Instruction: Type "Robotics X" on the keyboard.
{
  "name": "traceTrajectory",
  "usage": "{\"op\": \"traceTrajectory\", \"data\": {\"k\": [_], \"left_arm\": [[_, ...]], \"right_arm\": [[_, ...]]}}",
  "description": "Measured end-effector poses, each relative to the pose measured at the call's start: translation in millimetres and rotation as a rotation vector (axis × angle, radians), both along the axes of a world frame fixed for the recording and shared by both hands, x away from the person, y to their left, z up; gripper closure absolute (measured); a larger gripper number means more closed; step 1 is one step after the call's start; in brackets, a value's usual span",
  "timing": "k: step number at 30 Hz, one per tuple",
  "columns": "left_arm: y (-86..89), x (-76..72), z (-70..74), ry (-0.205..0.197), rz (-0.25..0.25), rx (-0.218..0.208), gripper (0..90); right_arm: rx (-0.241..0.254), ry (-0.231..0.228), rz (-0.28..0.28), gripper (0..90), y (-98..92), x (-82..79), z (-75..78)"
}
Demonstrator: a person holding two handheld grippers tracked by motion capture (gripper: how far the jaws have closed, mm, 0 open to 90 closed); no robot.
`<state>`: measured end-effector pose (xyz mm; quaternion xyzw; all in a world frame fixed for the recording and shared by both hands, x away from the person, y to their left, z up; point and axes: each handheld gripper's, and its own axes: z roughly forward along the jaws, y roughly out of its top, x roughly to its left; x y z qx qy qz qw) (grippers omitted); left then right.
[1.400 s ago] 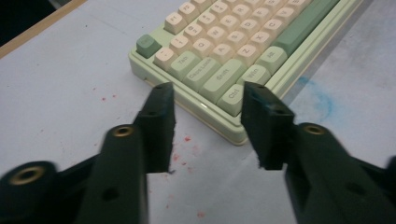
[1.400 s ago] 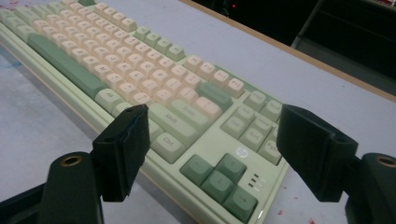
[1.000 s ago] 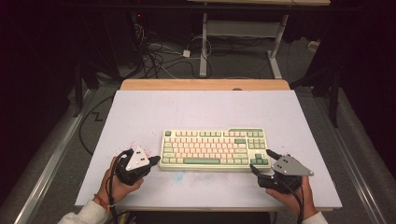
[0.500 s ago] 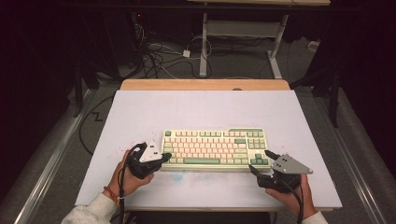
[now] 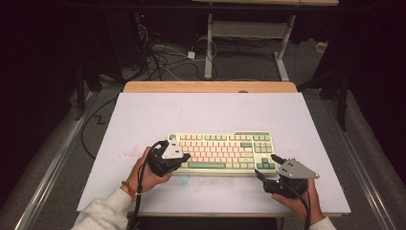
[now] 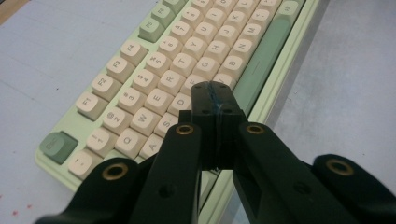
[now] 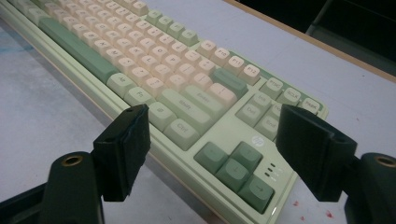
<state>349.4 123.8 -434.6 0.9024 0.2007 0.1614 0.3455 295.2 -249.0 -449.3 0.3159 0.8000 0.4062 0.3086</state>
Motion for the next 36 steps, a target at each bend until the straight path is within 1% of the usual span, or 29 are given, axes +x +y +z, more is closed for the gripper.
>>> {"op": "traceTrajectory", "data": {"k": [2,4,5,7,14,17,18,20,27,36], "left_arm": [[-4.4,2.9,-0.7,0.007,-0.01,0.006,87.3],[-9.0,5.0,-1.8,0.004,-0.016,0.018,87.3],[-10.7,6.2,-2.2,0.011,-0.022,0.023,87.3],[-14.2,8.0,-3.5,0.01,-0.024,0.035,87.3],[-22.5,14.1,-8.6,0.029,-0.035,0.053,87.3],[-25.5,15.9,-10.7,0.032,-0.037,0.069,87.3],[-26.0,16.5,-11.4,0.037,-0.039,0.068,87.3],[-27.1,17.7,-12.6,0.036,-0.035,0.079,87.3],[-28.3,21.6,-15.2,0.045,-0.03,0.087,87.3],[-28.4,22.4,-15.6,0.043,-0.031,0.092,87.1]], "right_arm": [[-0.005,-0.001,0.004,26.7,0.3,0.2,-0.2],[-0.009,0.0,0.003,26.7,0.8,0.3,-0.7],[-0.011,0.002,0.004,26.7,1.0,0.5,-1.1],[-0.013,0.005,0.006,26.7,1.2,0.6,-1.5],[-0.017,0.01,0.008,26.7,1.8,0.9,-2.3],[-0.022,0.012,0.012,26.9,2.2,1.0,-2.6],[-0.023,0.012,0.014,26.9,2.3,1.2,-2.7],[-0.023,0.013,0.016,26.9,2.3,1.4,-2.9],[-0.028,0.015,0.022,27.0,2.6,1.7,-3.5],[-0.027,0.025,0.024,27.2,3.6,1.8,-4.7]]}}
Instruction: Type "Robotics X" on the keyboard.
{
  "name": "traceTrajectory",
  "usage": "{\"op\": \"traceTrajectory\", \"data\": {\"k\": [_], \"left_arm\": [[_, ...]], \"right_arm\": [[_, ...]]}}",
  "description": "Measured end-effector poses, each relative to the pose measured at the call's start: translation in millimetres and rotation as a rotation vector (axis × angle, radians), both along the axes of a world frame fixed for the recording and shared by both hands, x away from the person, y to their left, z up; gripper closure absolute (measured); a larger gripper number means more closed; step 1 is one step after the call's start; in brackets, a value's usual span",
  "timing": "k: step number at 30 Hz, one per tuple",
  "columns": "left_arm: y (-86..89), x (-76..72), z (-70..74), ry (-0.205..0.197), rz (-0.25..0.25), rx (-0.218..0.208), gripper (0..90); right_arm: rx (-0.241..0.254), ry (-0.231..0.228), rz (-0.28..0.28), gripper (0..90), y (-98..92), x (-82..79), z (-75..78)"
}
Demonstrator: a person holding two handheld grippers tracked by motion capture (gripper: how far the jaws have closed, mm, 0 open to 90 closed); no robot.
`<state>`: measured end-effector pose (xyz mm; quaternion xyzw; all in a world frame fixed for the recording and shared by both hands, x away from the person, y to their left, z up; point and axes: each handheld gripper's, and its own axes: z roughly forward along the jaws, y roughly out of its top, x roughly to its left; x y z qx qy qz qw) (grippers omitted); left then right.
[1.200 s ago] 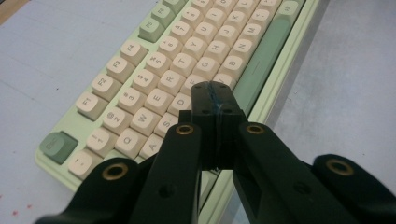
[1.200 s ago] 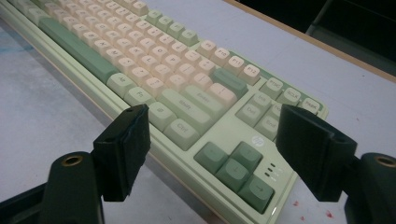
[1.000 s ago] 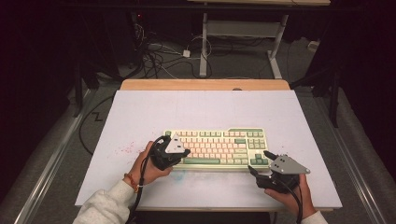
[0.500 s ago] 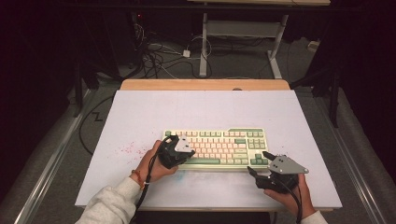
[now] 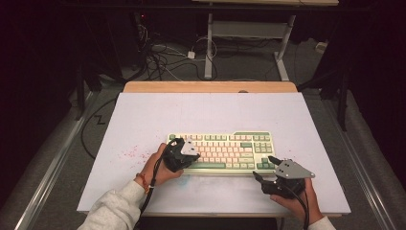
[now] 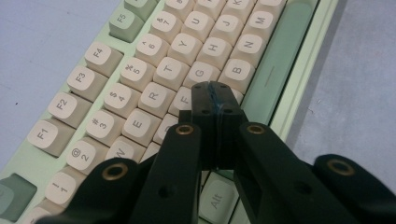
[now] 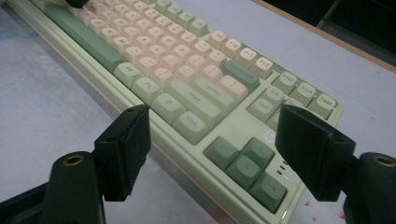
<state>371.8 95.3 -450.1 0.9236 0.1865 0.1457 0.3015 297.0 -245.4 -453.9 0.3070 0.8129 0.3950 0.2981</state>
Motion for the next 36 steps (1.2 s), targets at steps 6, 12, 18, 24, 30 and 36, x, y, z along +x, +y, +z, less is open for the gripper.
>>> {"op": "traceTrajectory", "data": {"k": [6,12,18,24,30,36], "left_arm": [[-2.1,-0.3,-3.2,0.007,-0.007,0.018,87.4],[-0.5,-3.0,-1.4,-0.013,-0.001,0.003,87.3],[3.2,-5.9,5.2,-0.042,0.003,-0.014,86.8],[8.7,-7.3,8.4,-0.064,0.013,-0.029,85.2],[14.6,-8.0,9.8,-0.078,0.028,-0.036,83.0],[22.0,-13.2,9.1,-0.107,0.031,-0.034,78.9]], "right_arm": [[-0.005,0.002,0.001,27.3,0.4,-0.2,-0.1],[-0.024,0.004,0.011,27.8,2.2,-0.6,-0.7],[-0.019,-0.001,0.007,27.8,0.5,-0.6,0.2],[-0.022,-0.002,0.008,27.8,0.7,-0.6,0.1],[-0.023,-0.004,0.009,27.9,0.7,-0.8,0.6],[-0.019,-0.008,0.003,27.6,0.1,-1.4,1.7]]}}
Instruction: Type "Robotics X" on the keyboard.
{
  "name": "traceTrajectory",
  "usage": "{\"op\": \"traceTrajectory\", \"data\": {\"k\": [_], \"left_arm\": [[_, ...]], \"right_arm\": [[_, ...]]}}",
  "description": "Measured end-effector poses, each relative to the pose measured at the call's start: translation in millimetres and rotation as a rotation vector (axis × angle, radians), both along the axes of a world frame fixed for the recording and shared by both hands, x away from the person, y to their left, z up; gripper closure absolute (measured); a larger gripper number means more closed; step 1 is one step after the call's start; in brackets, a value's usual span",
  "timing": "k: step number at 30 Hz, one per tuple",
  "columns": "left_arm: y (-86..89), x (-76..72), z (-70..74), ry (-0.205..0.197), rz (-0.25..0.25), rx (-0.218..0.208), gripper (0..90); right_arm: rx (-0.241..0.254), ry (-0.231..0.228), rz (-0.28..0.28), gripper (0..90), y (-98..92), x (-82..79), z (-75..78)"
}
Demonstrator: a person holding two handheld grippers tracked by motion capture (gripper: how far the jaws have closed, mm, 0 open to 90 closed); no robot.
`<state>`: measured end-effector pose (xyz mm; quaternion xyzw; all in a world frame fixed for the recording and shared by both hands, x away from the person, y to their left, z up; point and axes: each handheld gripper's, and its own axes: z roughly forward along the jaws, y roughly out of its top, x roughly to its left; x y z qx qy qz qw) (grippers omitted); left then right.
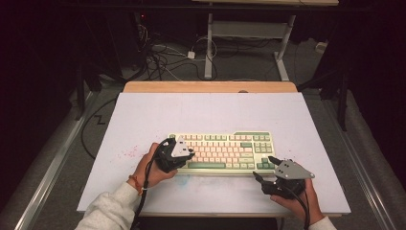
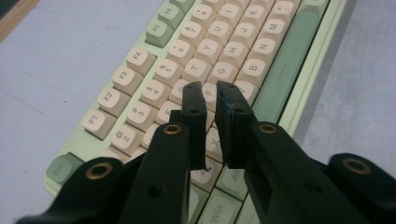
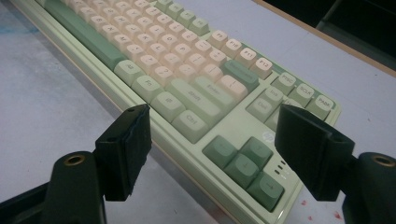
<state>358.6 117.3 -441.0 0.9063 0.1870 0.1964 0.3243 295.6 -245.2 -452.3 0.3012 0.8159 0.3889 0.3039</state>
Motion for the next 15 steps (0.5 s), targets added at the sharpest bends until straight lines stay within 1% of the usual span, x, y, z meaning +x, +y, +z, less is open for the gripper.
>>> {"op": "traceTrajectory", "data": {"k": [3,4,6,8,11,13,15], "left_arm": [[5.8,-4.2,-0.2,-0.026,0.005,-0.001,73.1],[7.9,-5.8,-0.3,-0.032,0.005,-0.006,72.3],[12.2,-8.4,-0.3,-0.049,0.016,-0.013,66.3],[16.9,-10.5,-0.5,-0.062,0.02,-0.023,62.4],[22.8,-13.9,-0.5,-0.083,0.046,-0.041,54.3],[27.1,-16.9,-0.5,-0.095,0.051,-0.061,48.3],[30.4,-19.8,-2.4,-0.108,0.071,-0.066,42.7]], "right_arm": [[0.003,-0.005,0.0,27.6,-0.7,0.1,0.7],[0.003,-0.007,0.001,27.6,-0.9,0.1,0.9],[0.005,-0.006,0.0,27.6,-0.8,-0.3,1.1],[0.004,-0.008,0.002,27.6,-0.9,-0.2,1.3],[0.005,-0.009,0.002,27.6,-0.8,-0.1,1.5],[0.005,-0.01,0.001,27.5,-0.8,-0.2,1.7],[0.005,-0.01,0.002,27.5,-0.8,0.0,1.6]]}}
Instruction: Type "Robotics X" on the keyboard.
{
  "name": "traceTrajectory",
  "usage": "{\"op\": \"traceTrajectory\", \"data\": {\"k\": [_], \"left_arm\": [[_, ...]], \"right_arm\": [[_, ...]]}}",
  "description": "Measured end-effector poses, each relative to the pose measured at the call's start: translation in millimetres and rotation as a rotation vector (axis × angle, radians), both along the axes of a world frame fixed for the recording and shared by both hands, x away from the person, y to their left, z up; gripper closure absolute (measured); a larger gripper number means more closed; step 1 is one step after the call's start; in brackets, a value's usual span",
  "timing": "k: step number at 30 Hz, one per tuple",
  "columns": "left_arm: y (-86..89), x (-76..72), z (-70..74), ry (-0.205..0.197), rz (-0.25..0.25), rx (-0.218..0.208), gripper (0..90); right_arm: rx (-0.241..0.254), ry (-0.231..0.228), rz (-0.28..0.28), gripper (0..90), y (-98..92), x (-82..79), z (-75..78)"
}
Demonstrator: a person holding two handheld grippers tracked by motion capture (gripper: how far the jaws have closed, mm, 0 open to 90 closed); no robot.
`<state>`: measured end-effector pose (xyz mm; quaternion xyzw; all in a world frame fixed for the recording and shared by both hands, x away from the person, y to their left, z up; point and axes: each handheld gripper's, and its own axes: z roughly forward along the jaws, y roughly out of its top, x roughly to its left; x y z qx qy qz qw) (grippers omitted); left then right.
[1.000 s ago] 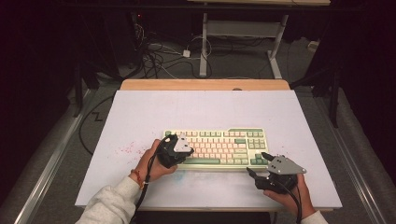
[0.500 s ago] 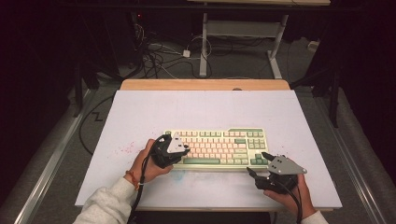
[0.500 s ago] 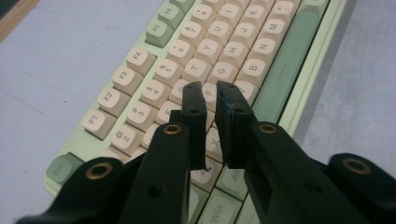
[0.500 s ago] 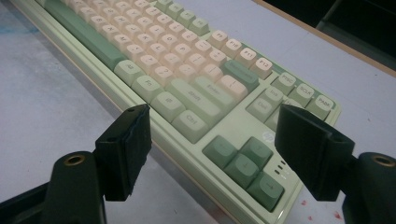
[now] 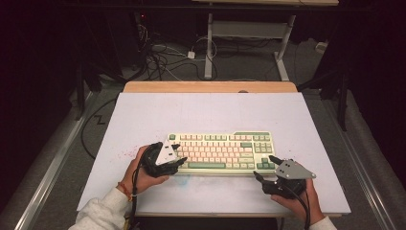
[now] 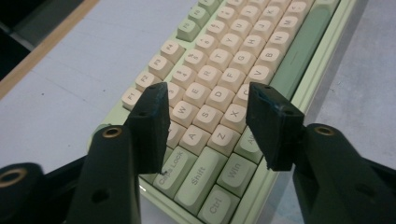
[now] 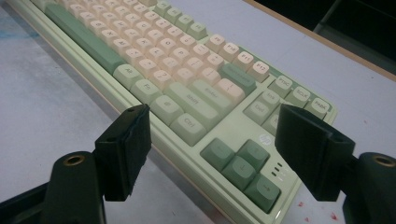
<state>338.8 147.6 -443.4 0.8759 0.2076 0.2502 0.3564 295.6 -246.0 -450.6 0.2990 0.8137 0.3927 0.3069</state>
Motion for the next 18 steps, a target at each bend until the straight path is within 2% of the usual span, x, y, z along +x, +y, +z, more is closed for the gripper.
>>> {"op": "traceTrajectory", "data": {"k": [3,5,6,11,14,18], "left_arm": [[4.9,-4.4,-5.2,-0.013,0.032,0.004,29.8],[9.4,-6.9,-7.6,-0.003,0.042,-0.005,24.4],[12.0,-8.6,-8.7,-0.015,0.046,-0.011,21.9],[25.3,-17.0,-15.6,0.001,0.079,-0.031,17.3],[34.2,-20.3,-20.1,0.036,0.091,-0.056,16.6],[43.6,-24.7,-26.0,0.062,0.104,-0.055,16.7]], "right_arm": [[0.001,0.0,0.001,27.4,0.1,0.2,0.0],[0.001,0.001,0.0,27.3,0.6,0.0,0.0],[0.002,0.0,0.0,27.3,0.6,-0.1,0.2],[0.002,-0.002,-0.001,27.0,0.4,0.3,0.4],[0.002,-0.005,0.0,27.0,0.6,0.3,0.8],[0.002,-0.005,0.0,27.0,0.8,0.3,0.7]]}}
